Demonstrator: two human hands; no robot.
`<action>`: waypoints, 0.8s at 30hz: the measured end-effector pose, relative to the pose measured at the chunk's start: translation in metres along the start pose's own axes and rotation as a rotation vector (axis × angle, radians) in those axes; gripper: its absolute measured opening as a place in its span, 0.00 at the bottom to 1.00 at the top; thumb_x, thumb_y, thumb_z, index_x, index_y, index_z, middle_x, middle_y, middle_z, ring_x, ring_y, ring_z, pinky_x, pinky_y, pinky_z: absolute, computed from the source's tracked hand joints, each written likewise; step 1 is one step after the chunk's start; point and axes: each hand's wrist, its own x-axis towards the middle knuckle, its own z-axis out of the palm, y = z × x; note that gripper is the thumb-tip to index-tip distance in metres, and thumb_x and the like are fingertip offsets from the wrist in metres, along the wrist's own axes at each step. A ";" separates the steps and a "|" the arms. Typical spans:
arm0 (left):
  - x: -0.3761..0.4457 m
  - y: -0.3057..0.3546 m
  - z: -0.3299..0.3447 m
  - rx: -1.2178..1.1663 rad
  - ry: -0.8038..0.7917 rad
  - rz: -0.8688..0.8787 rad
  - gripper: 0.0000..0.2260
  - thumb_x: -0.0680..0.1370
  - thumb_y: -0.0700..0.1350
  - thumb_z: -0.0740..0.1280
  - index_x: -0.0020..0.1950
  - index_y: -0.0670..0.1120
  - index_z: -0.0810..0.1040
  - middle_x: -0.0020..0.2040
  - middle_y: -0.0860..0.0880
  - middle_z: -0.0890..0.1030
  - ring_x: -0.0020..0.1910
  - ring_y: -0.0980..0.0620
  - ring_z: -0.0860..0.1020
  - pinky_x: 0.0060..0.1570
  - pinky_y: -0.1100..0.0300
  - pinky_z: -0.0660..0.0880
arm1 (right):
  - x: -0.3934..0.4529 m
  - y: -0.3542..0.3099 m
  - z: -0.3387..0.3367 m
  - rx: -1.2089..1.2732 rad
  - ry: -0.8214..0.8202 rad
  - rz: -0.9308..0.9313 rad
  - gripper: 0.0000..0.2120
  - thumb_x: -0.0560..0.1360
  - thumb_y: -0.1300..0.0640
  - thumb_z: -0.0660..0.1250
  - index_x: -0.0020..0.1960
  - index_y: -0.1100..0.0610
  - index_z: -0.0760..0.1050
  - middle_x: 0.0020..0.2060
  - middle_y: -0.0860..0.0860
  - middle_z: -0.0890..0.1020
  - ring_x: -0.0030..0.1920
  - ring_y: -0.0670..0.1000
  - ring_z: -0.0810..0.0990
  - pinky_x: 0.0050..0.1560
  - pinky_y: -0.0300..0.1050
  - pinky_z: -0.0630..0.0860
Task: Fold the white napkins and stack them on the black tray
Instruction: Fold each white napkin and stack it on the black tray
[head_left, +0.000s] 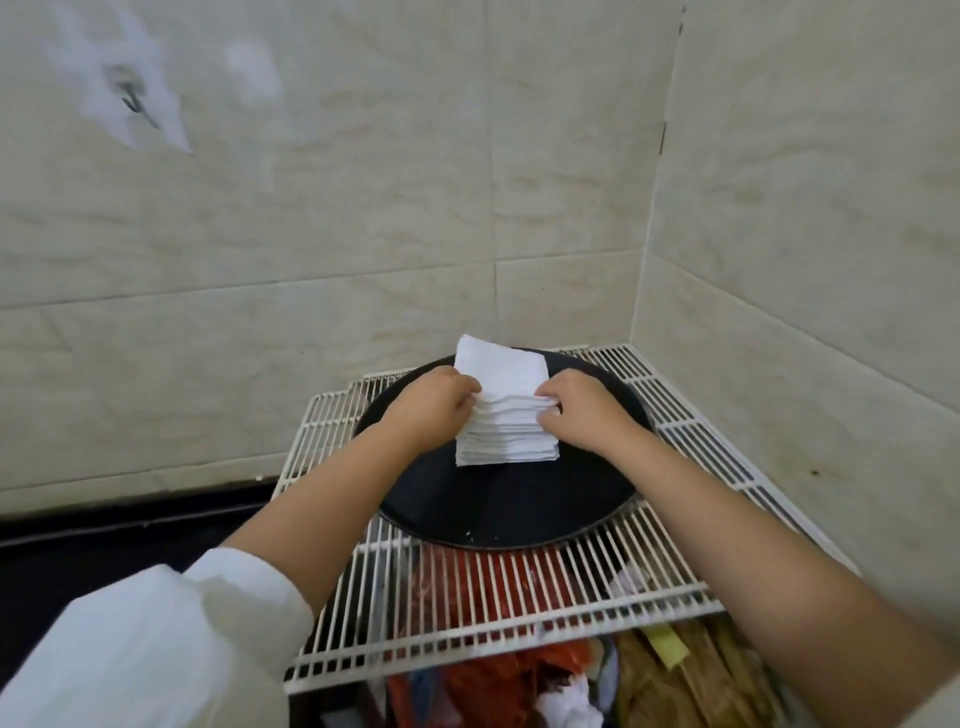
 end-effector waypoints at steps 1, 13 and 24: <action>-0.001 0.000 0.000 0.017 -0.025 -0.009 0.17 0.80 0.40 0.57 0.69 0.42 0.69 0.68 0.42 0.70 0.65 0.44 0.70 0.62 0.57 0.67 | -0.003 -0.001 -0.001 -0.019 -0.051 0.010 0.13 0.71 0.62 0.62 0.29 0.53 0.68 0.30 0.50 0.66 0.39 0.55 0.71 0.32 0.43 0.62; -0.149 -0.111 -0.054 0.269 0.169 -0.411 0.16 0.80 0.45 0.56 0.66 0.42 0.69 0.65 0.43 0.72 0.63 0.43 0.70 0.58 0.51 0.71 | -0.021 -0.185 0.019 -0.192 0.026 -0.348 0.16 0.76 0.57 0.58 0.63 0.59 0.71 0.62 0.58 0.73 0.63 0.60 0.70 0.61 0.50 0.68; -0.601 -0.299 -0.137 0.423 0.258 -1.202 0.17 0.79 0.47 0.58 0.65 0.42 0.70 0.64 0.43 0.72 0.64 0.42 0.70 0.58 0.49 0.70 | -0.197 -0.583 0.203 0.023 -0.270 -0.980 0.20 0.77 0.55 0.59 0.68 0.55 0.66 0.66 0.56 0.70 0.66 0.57 0.68 0.65 0.51 0.66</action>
